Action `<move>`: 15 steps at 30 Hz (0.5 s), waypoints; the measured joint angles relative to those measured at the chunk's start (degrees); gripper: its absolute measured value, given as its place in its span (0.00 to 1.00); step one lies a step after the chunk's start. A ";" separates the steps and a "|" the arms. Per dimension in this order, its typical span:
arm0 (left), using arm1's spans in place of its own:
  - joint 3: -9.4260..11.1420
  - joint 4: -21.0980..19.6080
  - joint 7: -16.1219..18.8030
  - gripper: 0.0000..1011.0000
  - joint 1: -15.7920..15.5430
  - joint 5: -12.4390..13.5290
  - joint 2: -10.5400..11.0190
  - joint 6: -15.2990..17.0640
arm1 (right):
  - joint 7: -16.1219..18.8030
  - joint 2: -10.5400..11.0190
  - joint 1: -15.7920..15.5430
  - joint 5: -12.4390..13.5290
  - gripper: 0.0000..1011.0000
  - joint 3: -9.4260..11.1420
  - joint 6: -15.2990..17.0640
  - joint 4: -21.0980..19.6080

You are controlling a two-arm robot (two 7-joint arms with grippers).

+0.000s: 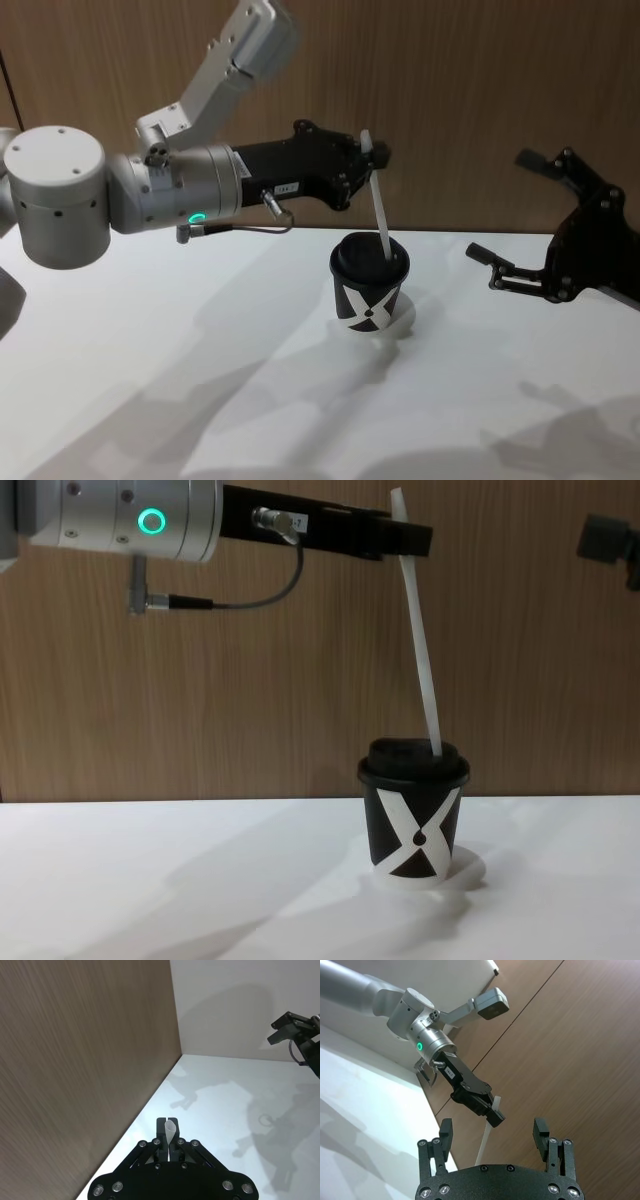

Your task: Pick up the straw with one hand, pass it to the other hand, and insert it into the cup.

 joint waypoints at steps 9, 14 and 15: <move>0.45 1.71 -0.45 0.02 -0.36 0.48 -0.98 -0.27 | 0.00 0.00 0.00 0.00 0.99 0.00 0.00 0.00; 0.87 3.11 -0.85 0.02 -0.58 0.88 -1.73 -0.51 | 0.00 0.00 0.00 0.00 0.99 0.00 0.00 0.00; 0.94 3.30 -0.92 0.02 -0.60 0.95 -1.84 -0.55 | 0.00 0.00 0.00 0.00 0.99 0.00 0.00 0.00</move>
